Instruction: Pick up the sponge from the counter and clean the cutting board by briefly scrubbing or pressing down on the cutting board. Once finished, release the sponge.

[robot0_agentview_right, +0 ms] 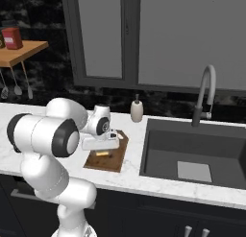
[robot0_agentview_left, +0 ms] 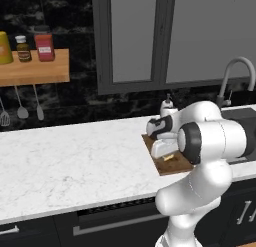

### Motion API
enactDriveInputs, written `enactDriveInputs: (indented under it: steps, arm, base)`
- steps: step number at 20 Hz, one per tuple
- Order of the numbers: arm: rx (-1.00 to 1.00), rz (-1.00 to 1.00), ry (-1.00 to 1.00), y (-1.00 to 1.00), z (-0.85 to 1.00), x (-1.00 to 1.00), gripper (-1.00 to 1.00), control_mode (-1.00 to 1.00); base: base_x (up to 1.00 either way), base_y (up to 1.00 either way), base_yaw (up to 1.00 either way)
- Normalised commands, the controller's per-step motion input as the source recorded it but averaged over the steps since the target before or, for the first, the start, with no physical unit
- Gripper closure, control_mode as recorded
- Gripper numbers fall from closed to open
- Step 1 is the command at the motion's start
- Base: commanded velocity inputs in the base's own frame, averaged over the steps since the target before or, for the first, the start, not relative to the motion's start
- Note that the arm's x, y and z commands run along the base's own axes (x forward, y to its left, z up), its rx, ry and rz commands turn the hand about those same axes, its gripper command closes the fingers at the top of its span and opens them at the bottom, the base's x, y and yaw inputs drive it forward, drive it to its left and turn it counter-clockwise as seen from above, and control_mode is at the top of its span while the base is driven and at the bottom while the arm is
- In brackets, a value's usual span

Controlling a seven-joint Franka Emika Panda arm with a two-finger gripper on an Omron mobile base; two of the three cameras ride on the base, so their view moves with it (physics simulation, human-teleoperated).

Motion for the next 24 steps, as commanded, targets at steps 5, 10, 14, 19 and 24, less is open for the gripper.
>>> enactDriveInputs:
  steps: [5,10,14,19,24]
  arm:
    - [-0.03,0.00,0.20,0.00,-0.96,-0.23,1.00,-1.00]
    - [-0.03,0.00,0.23,0.00,-1.00,-0.13,1.00,-1.00]
    - [0.00,0.00,0.13,0.00,-0.71,-0.44,1.00,-1.00]
    - [0.00,0.00,0.00,0.00,-0.33,-0.96,1.00,-1.00]
    - [0.00,0.00,0.02,0.00,-0.50,-0.79,1.00,-1.00]
  base:
    - [0.00,0.00,0.00]
    - [0.00,0.00,0.00]
    - [0.00,0.00,0.00]
    - [0.00,0.00,0.00]
    - [0.00,0.00,0.00]
